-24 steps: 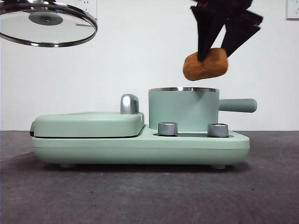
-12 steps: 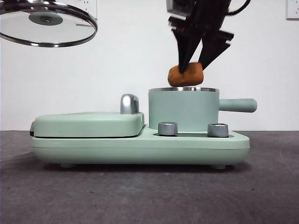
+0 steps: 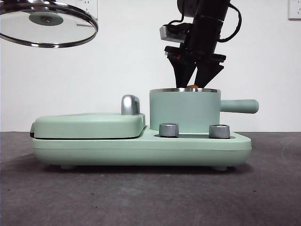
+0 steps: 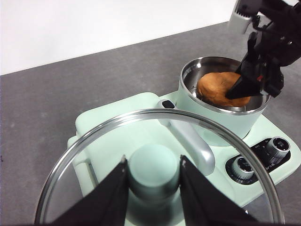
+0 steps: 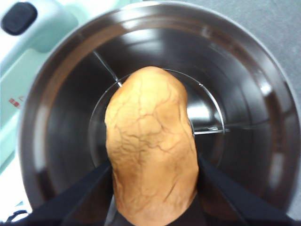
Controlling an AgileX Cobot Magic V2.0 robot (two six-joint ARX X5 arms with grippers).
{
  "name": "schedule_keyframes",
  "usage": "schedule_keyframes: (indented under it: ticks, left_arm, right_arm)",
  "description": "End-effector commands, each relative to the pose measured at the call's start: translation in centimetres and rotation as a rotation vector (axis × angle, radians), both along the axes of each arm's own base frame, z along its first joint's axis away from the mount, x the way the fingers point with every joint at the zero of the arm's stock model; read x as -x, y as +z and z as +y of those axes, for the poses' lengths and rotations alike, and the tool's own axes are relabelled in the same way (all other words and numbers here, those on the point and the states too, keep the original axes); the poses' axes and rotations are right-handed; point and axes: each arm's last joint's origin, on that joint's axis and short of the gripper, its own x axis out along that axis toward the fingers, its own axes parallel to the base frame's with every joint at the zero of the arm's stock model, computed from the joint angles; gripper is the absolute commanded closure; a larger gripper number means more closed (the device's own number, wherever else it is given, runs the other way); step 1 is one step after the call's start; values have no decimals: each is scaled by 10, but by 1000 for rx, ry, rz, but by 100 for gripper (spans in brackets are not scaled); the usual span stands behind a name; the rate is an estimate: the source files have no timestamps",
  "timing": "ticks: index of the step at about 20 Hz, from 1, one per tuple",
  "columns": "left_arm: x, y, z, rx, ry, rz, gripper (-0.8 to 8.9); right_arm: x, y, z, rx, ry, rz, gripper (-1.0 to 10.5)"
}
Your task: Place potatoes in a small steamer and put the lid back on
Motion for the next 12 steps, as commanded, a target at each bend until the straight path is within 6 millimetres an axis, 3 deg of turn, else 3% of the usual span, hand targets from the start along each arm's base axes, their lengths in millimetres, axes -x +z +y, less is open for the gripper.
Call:
schedule_keyframes:
  ticks: [1, 4, 7, 9, 12]
  left_arm:
    - [0, 8, 0, 21, 1, -39, 805]
    - [0, 8, 0, 21, 1, -39, 805]
    - [0, 8, 0, 21, 1, -39, 805]
    - [0, 8, 0, 21, 1, -39, 805]
    - [0, 8, 0, 21, 1, -37, 805]
  right_arm:
    - [-9, -8, 6, 7, 15, -6, 723]
    - [-10, -8, 6, 3, 15, -13, 611]
    - [-9, -5, 5, -3, 15, -15, 602]
    - [0, 14, -1, -24, 4, -51, 603]
    - [31, 59, -20, -141, 34, -55, 604]
